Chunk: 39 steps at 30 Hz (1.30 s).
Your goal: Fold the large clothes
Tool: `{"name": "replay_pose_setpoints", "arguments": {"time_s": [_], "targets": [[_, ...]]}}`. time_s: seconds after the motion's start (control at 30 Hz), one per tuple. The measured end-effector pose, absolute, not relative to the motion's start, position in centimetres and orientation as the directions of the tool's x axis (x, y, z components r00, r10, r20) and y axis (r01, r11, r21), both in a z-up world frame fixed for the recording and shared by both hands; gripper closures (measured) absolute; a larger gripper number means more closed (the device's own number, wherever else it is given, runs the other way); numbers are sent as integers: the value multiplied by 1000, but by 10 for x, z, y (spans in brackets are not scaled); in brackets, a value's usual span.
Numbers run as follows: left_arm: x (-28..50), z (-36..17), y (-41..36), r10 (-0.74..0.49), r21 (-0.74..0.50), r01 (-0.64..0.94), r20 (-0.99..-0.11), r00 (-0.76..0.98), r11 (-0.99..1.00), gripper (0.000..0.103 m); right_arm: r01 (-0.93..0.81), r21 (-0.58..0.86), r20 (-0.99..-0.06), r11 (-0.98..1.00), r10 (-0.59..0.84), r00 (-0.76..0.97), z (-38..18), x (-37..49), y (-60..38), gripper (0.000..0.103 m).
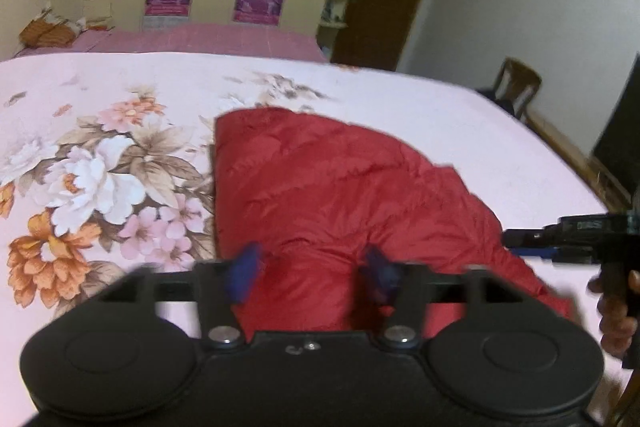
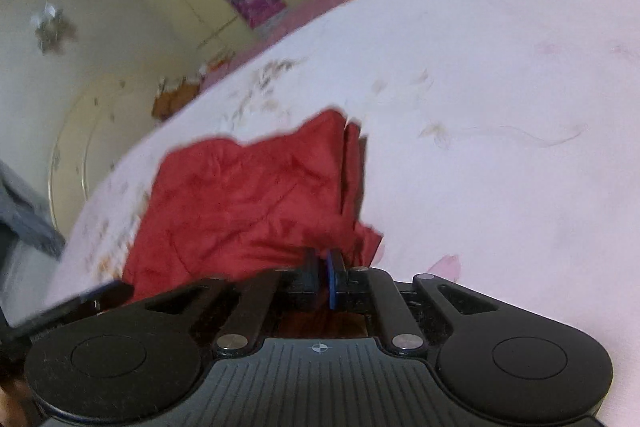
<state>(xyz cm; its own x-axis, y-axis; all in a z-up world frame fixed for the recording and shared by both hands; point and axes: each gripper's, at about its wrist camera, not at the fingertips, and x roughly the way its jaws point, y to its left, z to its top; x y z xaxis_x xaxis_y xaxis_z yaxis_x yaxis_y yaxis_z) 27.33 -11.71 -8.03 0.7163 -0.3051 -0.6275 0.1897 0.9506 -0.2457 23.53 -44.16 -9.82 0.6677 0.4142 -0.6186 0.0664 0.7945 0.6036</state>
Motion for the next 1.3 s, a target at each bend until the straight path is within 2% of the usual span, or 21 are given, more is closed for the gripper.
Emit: {"name": "replay_pose_setpoints", "arguments": {"time_s": [0.03,0.07,0.2,0.3,0.33,0.43,0.63,0.67,0.7,0.73,0.87,0.9,0.93,1.07,1.23,1.3], "targets": [[274,-80,-113,-307,-266,174,-623,719,948,5,88,621,-607,779,408,682,-98,233,-448,30],[277,-81,-107,-333,-310,169,-618,712,936,8,86,649,-583,756,423,694,-98,231,-454,29],[299,-96,-85,-456,-508,110,-630,628,854,13,125,729,-570,673,497,654,-108,238,-467,30],[309,-109,-75,-503,-593,57,-624,598,803,16,172,771,-570,614,542,618,-122,245,-472,31],[312,-110,-74,-514,-606,54,-620,592,794,16,184,779,-569,600,552,609,-125,248,-471,39],[317,-115,-75,-506,-594,48,-638,580,803,23,204,785,-576,585,566,590,-129,252,-471,44],[319,-119,-75,-512,-590,56,-644,568,805,24,182,772,-589,609,579,564,-125,257,-467,45],[319,-119,-74,-515,-593,58,-642,568,803,24,179,776,-585,605,582,565,-127,258,-466,47],[320,-118,-74,-518,-596,60,-639,568,801,25,179,785,-575,593,592,565,-129,259,-467,60],[320,-117,-73,-521,-599,60,-637,569,799,25,187,806,-555,562,605,571,-133,258,-468,66],[318,-114,-73,-518,-595,60,-641,566,801,27,194,845,-505,499,624,596,-140,249,-473,65],[319,-115,-73,-516,-592,60,-644,565,804,27,206,853,-498,479,631,595,-143,248,-475,55],[319,-115,-74,-513,-589,59,-646,564,806,27,197,862,-484,467,643,594,-144,247,-475,50],[321,-117,-78,-495,-567,54,-666,558,822,26,173,840,-508,514,637,579,-140,251,-467,50],[322,-120,-80,-491,-563,48,-672,555,825,24,161,851,-490,499,645,587,-143,251,-469,50],[322,-119,-85,-478,-543,57,-679,557,838,27,145,839,-499,524,635,590,-142,250,-466,51]]}}
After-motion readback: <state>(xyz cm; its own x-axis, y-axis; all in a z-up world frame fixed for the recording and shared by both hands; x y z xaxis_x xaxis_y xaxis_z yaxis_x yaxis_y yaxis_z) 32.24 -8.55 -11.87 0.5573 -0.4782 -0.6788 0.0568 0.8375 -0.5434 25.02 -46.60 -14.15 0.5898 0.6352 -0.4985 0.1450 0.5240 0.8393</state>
